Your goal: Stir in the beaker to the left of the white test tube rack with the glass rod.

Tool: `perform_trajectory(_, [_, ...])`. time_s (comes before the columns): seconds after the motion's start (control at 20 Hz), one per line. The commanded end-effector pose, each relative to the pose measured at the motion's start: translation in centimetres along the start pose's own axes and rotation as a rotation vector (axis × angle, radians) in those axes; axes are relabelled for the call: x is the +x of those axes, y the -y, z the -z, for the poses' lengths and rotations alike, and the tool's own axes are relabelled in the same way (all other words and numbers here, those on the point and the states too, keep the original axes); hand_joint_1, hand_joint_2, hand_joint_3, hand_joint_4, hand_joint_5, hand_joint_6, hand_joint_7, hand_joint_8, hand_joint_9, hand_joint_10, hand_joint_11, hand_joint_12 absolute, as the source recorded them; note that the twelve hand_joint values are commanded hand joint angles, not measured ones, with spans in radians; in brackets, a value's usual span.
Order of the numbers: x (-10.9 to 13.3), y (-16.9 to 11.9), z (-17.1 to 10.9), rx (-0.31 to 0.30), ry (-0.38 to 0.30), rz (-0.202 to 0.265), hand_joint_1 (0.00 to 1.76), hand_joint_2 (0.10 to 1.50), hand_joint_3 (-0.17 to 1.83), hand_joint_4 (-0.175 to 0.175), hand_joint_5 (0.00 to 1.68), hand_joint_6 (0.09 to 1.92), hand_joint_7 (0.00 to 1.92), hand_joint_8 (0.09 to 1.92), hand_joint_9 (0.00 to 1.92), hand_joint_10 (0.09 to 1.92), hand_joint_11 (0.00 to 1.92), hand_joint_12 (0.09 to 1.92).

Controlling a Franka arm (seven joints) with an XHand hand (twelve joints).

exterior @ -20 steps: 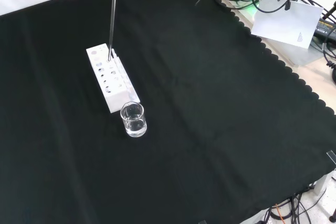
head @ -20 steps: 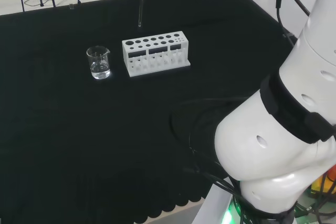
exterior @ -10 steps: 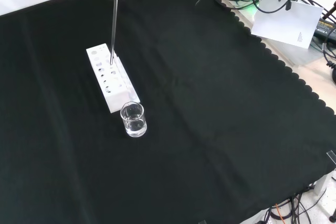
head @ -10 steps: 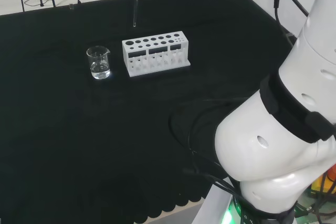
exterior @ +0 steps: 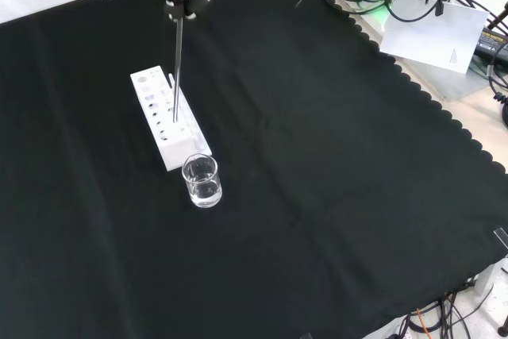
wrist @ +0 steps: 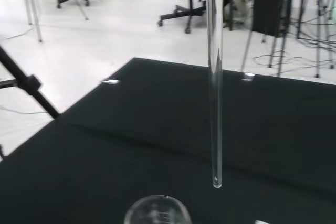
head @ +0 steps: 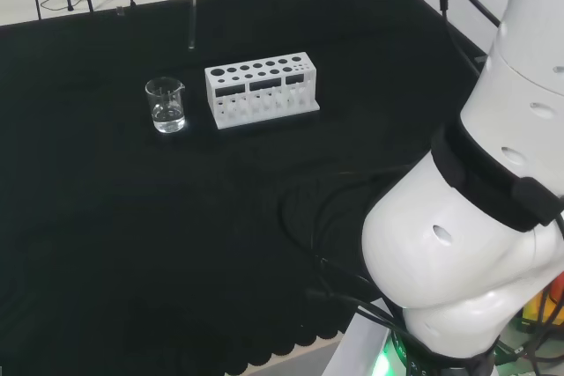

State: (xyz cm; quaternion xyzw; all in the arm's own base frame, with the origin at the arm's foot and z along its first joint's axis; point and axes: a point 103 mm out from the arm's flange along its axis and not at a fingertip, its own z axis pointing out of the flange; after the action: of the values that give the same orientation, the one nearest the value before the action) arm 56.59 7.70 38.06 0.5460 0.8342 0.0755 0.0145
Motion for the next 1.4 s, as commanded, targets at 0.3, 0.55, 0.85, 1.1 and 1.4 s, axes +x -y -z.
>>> perform_trajectory(0.3, [5.4, -3.1, -4.5, 0.035, -0.041, 0.129, 1.31, 1.04, -0.04, -0.175, 1.16, 0.42, 1.25, 0.86, 1.71, 0.51, 1.72, 0.31])
perform_trajectory(0.55, [5.1, -3.4, -6.4, 0.067, -0.049, 0.123, 1.31, 1.04, -0.03, -0.175, 1.15, 0.42, 1.25, 0.86, 1.71, 0.51, 1.72, 0.31])
perform_trajectory(0.85, [4.9, -3.0, -8.0, 0.087, -0.050, 0.122, 1.31, 1.04, -0.03, -0.175, 1.15, 0.42, 1.25, 0.86, 1.72, 0.51, 1.72, 0.31])
perform_trajectory(1.1, [4.9, -2.7, -9.6, 0.103, -0.054, 0.127, 1.31, 1.04, -0.03, -0.175, 1.15, 0.42, 1.24, 0.86, 1.72, 0.51, 1.72, 0.31])
perform_trajectory(1.4, [4.8, -2.8, -11.7, 0.130, -0.062, 0.129, 1.31, 1.04, -0.02, -0.175, 1.15, 0.43, 1.24, 0.86, 1.72, 0.51, 1.72, 0.31])
